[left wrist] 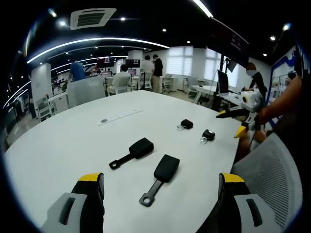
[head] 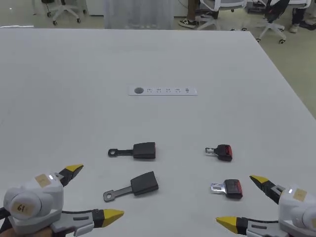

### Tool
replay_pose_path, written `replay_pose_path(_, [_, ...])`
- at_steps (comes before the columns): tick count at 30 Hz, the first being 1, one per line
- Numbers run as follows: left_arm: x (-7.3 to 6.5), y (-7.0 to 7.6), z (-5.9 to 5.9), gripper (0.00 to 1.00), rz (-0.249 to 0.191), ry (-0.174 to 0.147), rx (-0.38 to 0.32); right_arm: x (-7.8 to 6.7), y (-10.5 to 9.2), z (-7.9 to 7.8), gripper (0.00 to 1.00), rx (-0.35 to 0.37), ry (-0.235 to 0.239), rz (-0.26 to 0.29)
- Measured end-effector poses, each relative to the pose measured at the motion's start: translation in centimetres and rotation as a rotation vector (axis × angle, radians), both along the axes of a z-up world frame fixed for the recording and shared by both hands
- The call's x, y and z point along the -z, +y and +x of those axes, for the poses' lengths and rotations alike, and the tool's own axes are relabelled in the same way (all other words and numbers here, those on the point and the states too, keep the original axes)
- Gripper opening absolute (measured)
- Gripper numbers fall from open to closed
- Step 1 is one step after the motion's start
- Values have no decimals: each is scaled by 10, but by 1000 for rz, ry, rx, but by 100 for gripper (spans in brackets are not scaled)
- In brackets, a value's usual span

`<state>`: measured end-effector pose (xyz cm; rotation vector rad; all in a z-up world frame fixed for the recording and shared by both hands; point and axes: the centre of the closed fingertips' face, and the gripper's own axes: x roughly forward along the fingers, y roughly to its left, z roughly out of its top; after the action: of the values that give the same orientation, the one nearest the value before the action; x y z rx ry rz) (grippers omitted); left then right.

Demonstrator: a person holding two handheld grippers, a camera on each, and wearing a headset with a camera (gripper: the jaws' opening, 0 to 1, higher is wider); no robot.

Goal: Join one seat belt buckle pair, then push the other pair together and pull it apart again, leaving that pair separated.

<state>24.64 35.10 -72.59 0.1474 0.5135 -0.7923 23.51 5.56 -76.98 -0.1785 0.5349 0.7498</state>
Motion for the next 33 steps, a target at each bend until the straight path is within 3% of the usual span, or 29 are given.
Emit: replay_pose_path(33, [-2,0,0,100,11,-7,14,1,-7,-2,96,-1,6,-7])
